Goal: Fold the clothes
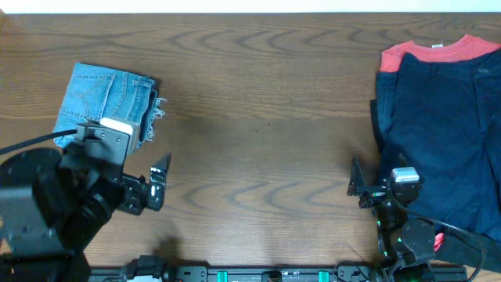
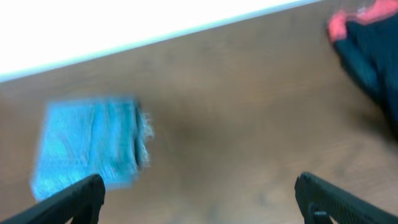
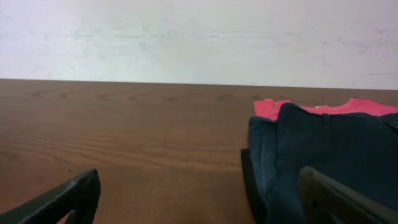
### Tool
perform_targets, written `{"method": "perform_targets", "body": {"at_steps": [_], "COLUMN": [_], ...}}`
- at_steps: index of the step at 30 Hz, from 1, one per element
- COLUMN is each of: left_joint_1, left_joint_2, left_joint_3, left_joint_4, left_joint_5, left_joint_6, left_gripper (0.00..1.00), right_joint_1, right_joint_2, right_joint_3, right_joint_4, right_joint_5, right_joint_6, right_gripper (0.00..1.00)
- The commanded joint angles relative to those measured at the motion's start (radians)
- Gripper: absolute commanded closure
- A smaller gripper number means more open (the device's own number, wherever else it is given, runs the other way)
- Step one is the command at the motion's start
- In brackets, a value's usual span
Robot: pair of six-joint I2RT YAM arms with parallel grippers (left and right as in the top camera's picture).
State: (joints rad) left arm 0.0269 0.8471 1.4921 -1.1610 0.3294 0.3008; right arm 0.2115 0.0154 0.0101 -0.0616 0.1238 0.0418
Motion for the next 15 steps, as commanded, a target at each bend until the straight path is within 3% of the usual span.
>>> {"method": "perform_targets", "body": {"at_steps": [1,8,15], "left_joint_1": [-0.034,-0.046,-0.046], "left_joint_2": [-0.074,-0.294,-0.543], "left_joint_3": [-0.109,-0.525,-0.854], "left_joint_4": [0.151,0.631,0.816], "left_joint_5": [-0.04,-0.039,-0.035], "left_joint_6": [0.021,0.02,0.02], "left_gripper": [0.02,0.02,0.02], "right_joint_1": [-0.008,-0.008,-0.008], "right_joint_2": [-0.01,-0.01,-0.009], "right_joint_3": [-0.005,-0.005,-0.005], "right_joint_4": [0.002,0.002,0.002], "right_joint_5": [-0.004,-0.004,-0.004], "right_joint_6": [0.013,0.013,0.013], "right_gripper": [0.01,0.01,0.01]}}
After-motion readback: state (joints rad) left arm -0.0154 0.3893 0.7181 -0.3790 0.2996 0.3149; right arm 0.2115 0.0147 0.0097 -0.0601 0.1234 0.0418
